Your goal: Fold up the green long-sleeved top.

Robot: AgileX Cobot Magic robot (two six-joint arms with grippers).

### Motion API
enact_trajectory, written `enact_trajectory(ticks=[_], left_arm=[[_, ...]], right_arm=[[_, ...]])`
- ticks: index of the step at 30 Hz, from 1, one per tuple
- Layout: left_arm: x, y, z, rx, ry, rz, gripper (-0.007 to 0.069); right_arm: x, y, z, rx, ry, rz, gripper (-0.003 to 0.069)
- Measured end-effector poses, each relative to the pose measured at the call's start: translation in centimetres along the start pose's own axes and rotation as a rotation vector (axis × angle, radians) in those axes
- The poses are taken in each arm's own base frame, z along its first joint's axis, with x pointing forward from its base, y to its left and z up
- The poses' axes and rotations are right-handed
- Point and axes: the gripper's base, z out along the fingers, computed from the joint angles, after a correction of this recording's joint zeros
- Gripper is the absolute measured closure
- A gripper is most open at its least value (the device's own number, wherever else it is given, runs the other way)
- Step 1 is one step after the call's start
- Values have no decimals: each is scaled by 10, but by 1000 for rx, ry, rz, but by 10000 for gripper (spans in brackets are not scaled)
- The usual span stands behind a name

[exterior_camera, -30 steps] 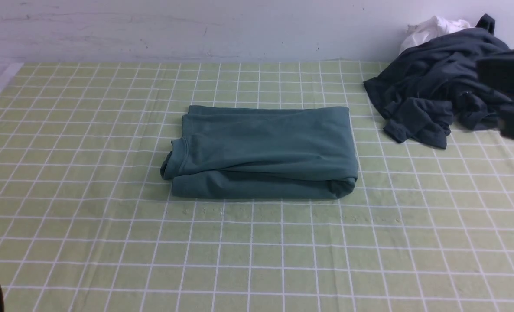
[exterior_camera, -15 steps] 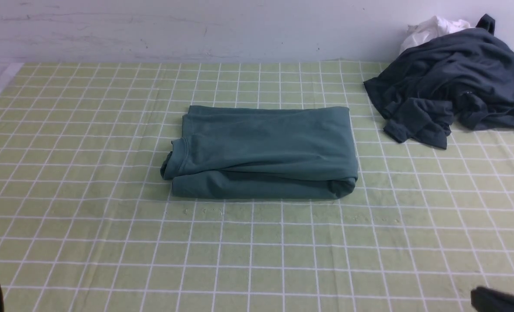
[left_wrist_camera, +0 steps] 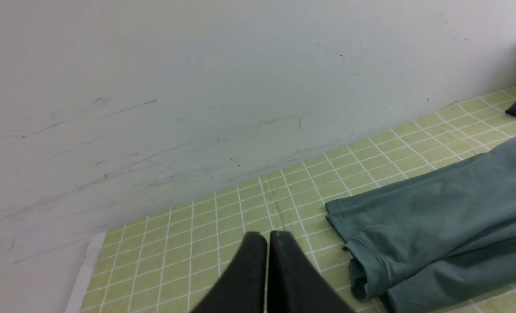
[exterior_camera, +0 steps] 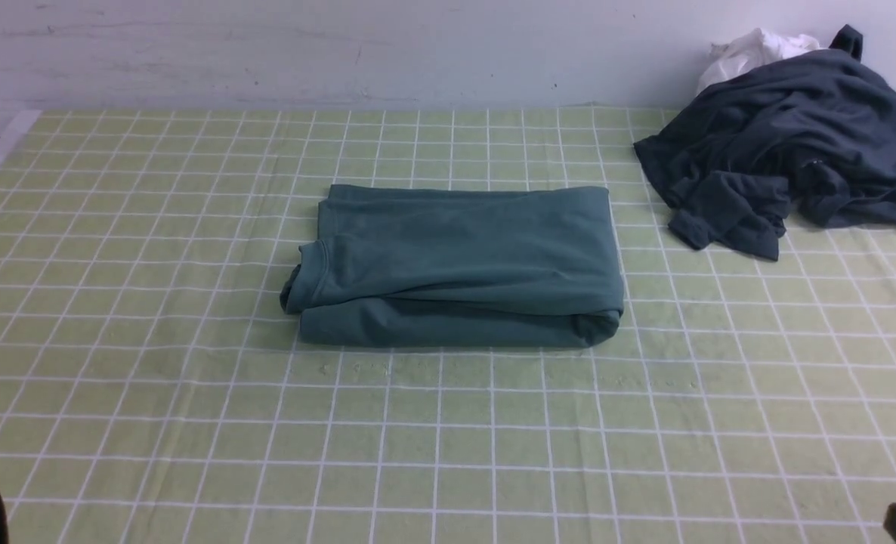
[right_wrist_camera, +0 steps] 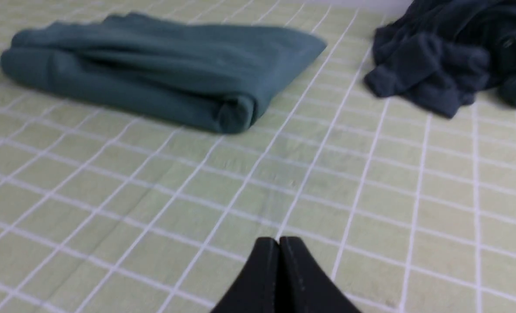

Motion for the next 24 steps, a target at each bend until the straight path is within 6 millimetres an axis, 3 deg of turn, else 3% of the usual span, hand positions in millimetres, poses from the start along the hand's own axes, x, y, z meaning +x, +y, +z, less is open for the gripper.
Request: enact_trajectory(ticks=[11, 24], left_arm=[[1, -1, 0, 8, 11, 0, 628], [1, -1, 0, 9, 11, 0, 628]], right_arm=[[5, -10, -11, 191, -11, 91, 675], [6, -13, -12, 233, -11, 145, 675]])
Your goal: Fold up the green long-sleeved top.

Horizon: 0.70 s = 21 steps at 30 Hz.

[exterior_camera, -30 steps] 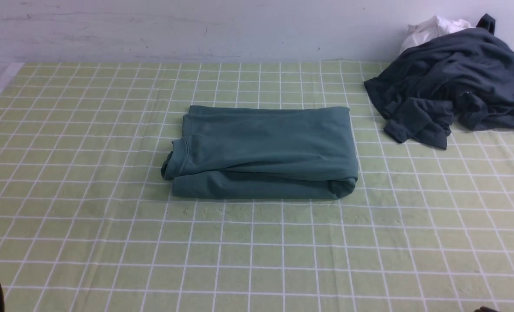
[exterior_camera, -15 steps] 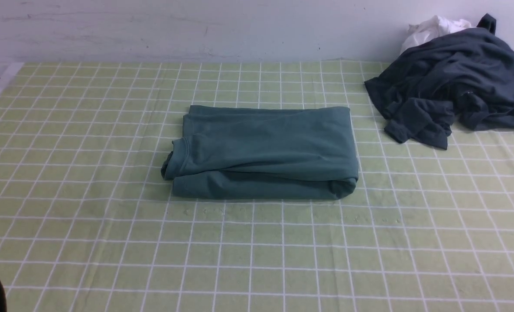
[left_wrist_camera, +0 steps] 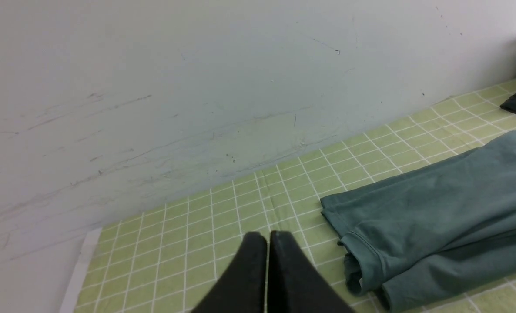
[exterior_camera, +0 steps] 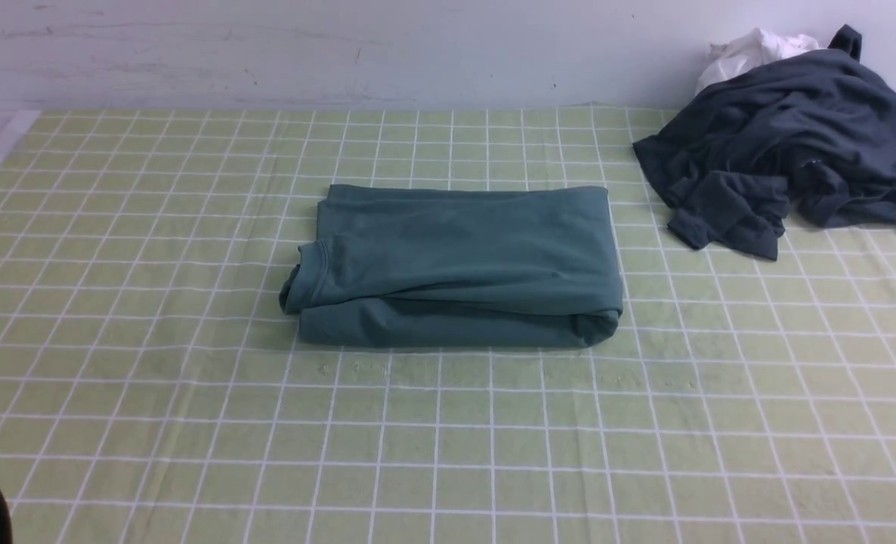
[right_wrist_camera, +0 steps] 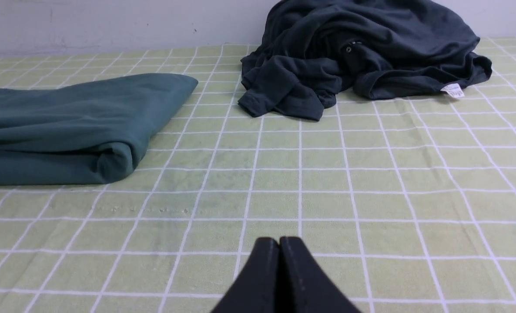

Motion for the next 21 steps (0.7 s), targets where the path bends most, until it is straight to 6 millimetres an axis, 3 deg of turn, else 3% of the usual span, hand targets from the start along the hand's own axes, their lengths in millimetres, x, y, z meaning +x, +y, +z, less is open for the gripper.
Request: enact_trajectory(ticks=[21], left_arm=[[3, -2, -3, 7, -15, 1, 628]], right_arm=[[0, 0, 0, 0, 0, -1, 675]])
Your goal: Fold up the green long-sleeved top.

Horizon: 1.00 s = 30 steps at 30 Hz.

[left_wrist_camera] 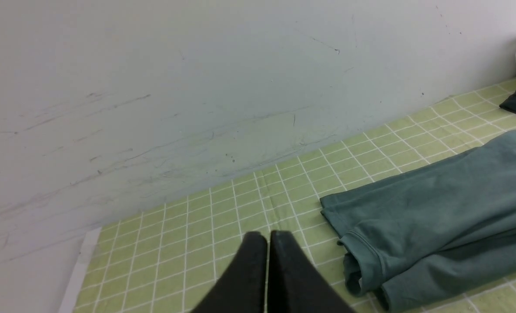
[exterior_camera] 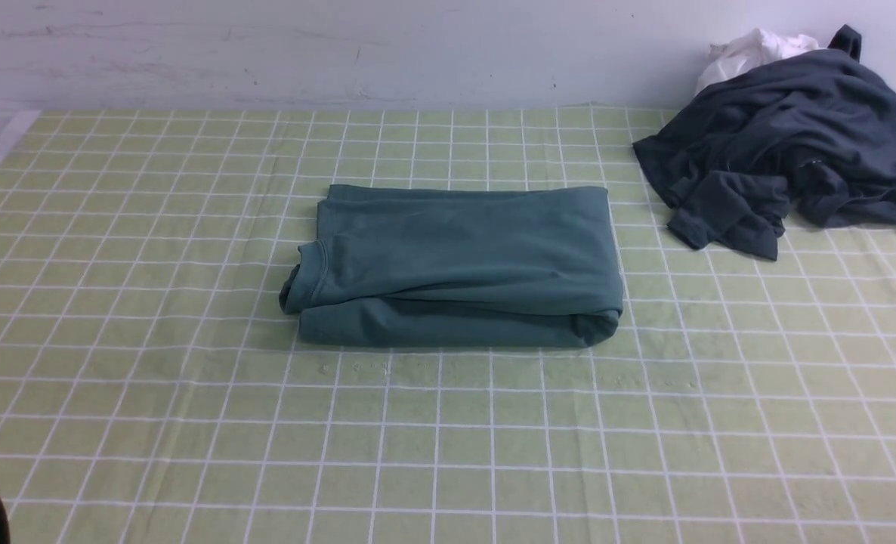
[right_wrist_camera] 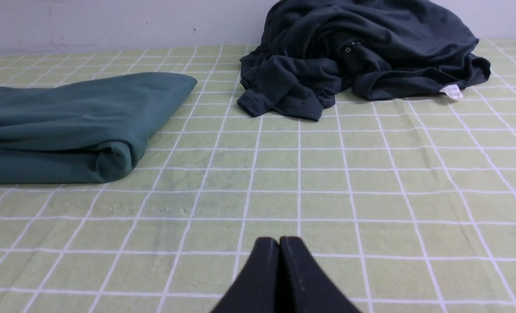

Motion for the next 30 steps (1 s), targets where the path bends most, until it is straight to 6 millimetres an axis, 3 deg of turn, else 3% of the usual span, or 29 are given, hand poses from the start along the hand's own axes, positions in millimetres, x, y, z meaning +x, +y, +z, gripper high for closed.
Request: enact_trajectory(ticks=[2, 7, 12, 17, 25, 30], left_arm=[[5, -3, -7, 0, -29, 2, 628], [46, -14, -24, -15, -63, 1, 628], [98, -25, -27, -41, -57, -23, 628], [132, -30, -24, -73, 16, -94, 628], [156, -32, -26, -112, 202, -238, 628], [159, -32, -27, -111, 233, -258, 628]], right_arm=[[0, 0, 0, 0, 0, 0, 675], [0, 0, 0, 0, 0, 0, 675], [0, 0, 0, 0, 0, 0, 675], [0, 0, 0, 0, 0, 0, 675], [0, 0, 0, 0, 1, 0, 675], [0, 0, 0, 0, 1, 0, 675]])
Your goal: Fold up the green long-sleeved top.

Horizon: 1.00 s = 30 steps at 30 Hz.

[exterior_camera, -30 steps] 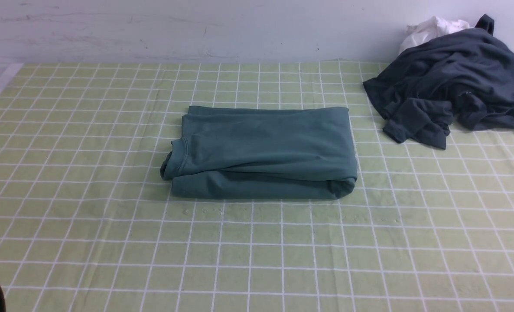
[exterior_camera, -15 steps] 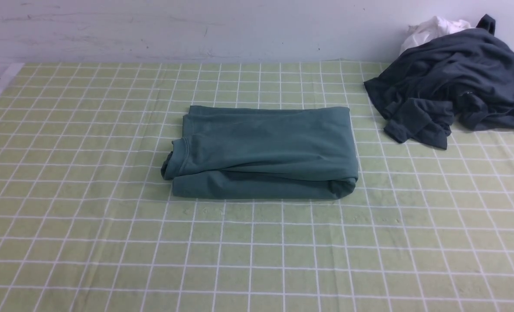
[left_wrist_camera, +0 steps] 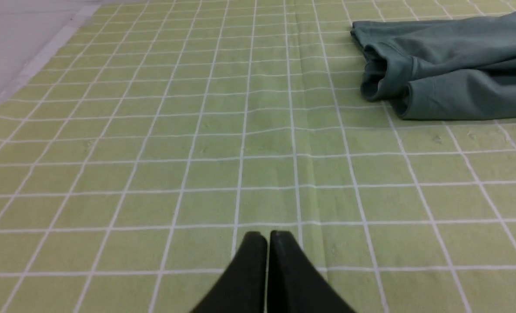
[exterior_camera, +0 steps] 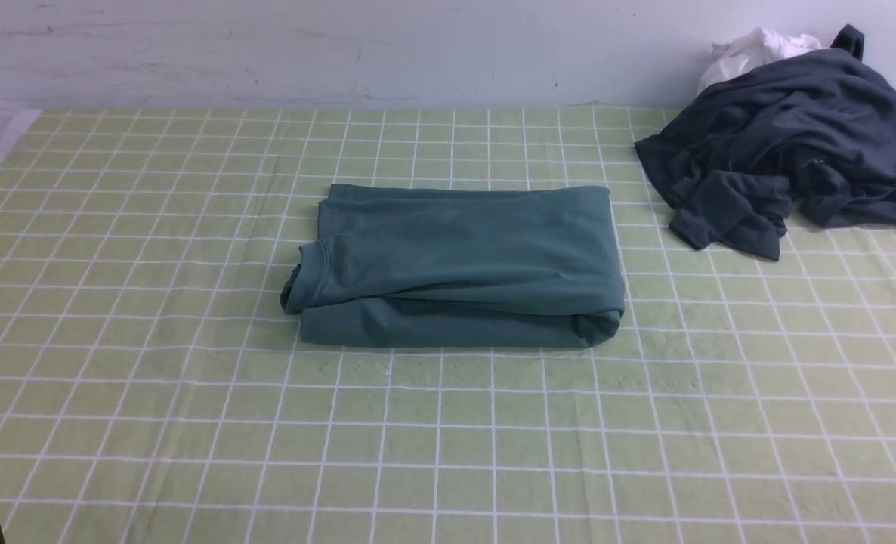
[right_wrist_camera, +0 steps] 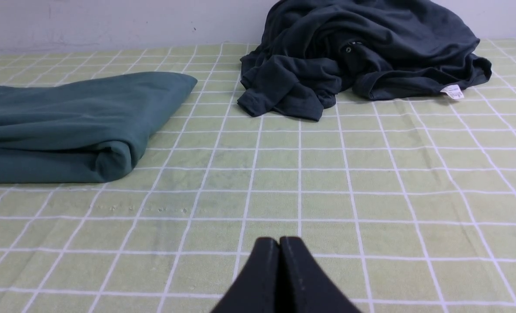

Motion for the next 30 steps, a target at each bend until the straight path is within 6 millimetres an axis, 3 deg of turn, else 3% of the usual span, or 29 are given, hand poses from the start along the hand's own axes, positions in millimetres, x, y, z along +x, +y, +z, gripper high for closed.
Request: enact_trajectory(ticks=[30], left_arm=[[0, 0, 0, -1, 3, 21, 628]], right_arm=[[0, 0, 0, 0, 0, 0, 675]])
